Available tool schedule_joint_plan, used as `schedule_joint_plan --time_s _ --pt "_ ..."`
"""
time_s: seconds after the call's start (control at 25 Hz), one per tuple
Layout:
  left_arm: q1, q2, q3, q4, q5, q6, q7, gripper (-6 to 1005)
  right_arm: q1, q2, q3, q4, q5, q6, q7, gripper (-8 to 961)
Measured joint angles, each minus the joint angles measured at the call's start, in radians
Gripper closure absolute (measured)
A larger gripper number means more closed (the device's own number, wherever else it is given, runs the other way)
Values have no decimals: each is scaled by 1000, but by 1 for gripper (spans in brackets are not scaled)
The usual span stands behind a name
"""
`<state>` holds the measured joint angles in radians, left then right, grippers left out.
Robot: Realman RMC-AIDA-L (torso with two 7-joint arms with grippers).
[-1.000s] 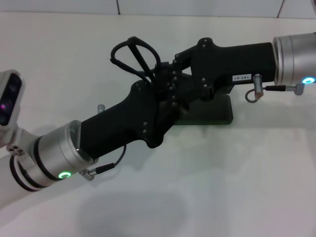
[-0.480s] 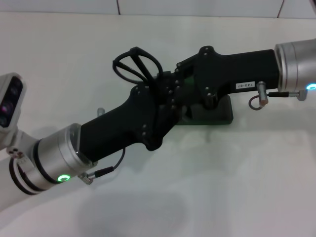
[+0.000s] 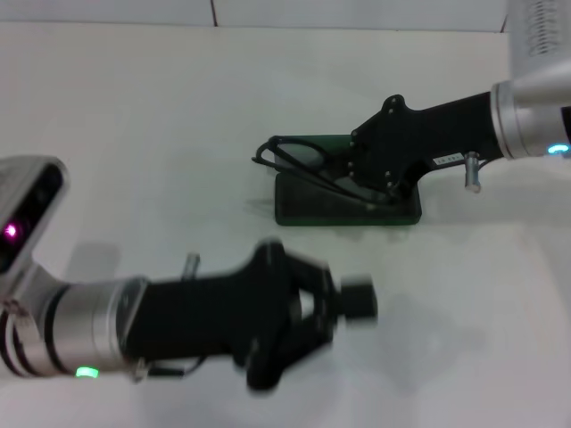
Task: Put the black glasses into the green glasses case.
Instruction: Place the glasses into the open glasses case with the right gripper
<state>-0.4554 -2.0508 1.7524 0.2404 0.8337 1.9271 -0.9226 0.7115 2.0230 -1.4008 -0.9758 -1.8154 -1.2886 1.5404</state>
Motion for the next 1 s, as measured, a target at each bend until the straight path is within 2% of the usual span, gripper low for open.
schedule_joint_plan --time_s 0.12,0.28,0.48,0.72,1.0 --pt "4 2 -5 -4 60 16 3 969 -23 -1 -82 -158 -138 47 122 887" --pt "30 -5 -21 -24 64 11 19 969 -29 1 -169 -263 -333 103 242 887" --pt "48 -7 -43 -28 62 5 26 969 2 3 -323 -264 -527 213 350 886" --pt "43 -9 -44 -28 64 1 27 969 7 4 -477 -246 -616 350 389 885" --pt "40 -21 -54 -27 56 -1 21 968 10 5 -547 -221 -644 463 394 883"
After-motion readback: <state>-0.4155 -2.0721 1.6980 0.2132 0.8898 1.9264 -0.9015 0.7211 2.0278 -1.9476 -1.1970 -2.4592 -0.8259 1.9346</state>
